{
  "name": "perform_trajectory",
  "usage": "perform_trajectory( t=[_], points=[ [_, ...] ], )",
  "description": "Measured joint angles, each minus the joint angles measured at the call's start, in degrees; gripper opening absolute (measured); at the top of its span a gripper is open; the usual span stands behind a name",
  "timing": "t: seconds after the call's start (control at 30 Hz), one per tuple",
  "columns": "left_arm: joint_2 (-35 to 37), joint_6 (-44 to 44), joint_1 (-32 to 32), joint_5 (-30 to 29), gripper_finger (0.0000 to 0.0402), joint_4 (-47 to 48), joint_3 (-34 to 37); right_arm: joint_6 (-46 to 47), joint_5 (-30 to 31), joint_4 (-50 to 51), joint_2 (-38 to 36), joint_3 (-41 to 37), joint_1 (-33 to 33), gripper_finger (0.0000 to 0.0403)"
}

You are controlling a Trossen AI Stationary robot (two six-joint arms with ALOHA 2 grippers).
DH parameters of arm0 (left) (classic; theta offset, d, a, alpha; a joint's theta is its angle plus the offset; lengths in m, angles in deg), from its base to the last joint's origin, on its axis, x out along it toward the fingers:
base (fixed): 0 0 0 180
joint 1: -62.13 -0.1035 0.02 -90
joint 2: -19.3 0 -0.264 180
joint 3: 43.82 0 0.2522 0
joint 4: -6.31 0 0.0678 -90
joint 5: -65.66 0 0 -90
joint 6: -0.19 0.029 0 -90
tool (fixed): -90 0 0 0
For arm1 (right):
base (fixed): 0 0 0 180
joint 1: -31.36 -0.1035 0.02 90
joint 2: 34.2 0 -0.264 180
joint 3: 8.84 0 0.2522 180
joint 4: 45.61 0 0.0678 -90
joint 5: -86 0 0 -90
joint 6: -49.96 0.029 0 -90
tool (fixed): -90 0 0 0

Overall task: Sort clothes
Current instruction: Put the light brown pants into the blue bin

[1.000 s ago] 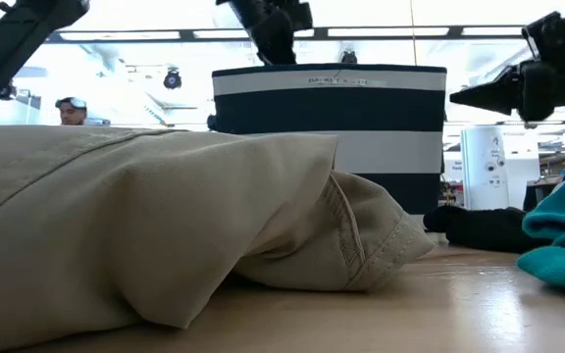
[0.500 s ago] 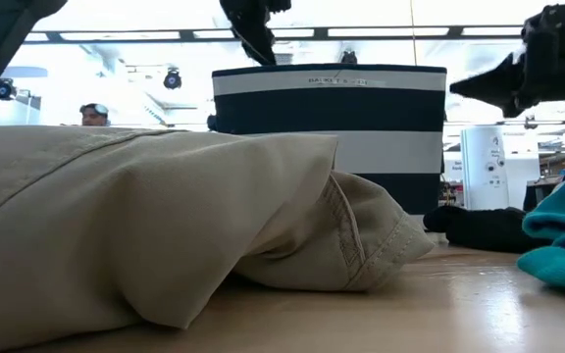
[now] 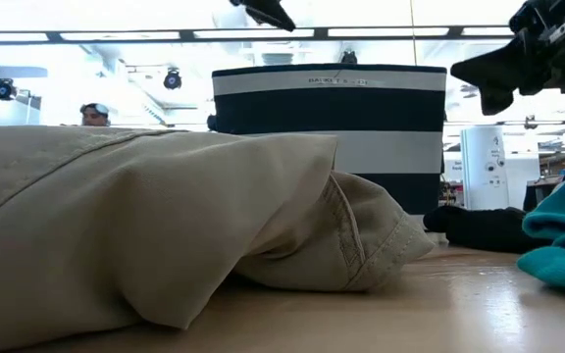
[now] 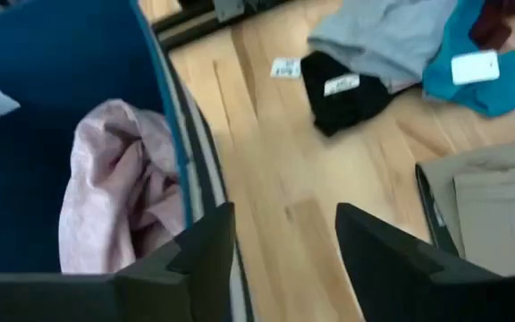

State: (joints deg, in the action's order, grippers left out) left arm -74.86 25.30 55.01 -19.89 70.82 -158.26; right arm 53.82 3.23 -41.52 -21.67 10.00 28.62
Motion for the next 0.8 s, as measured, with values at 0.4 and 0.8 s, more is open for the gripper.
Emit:
perform_trajectory(
  t=[0.4,0.8],
  points=[
    [22.1,-12.6,9.5,1.1,0.0155,-28.6,39.2,0.6,-10.2,4.1,23.1,14.0,-3.6,0.0],
    [28.2,-36.9,21.3,1.2,0.0172,-46.2,62.0,3.4,-10.3,26.9,44.7,36.3,-12.2,0.0121]
  ],
)
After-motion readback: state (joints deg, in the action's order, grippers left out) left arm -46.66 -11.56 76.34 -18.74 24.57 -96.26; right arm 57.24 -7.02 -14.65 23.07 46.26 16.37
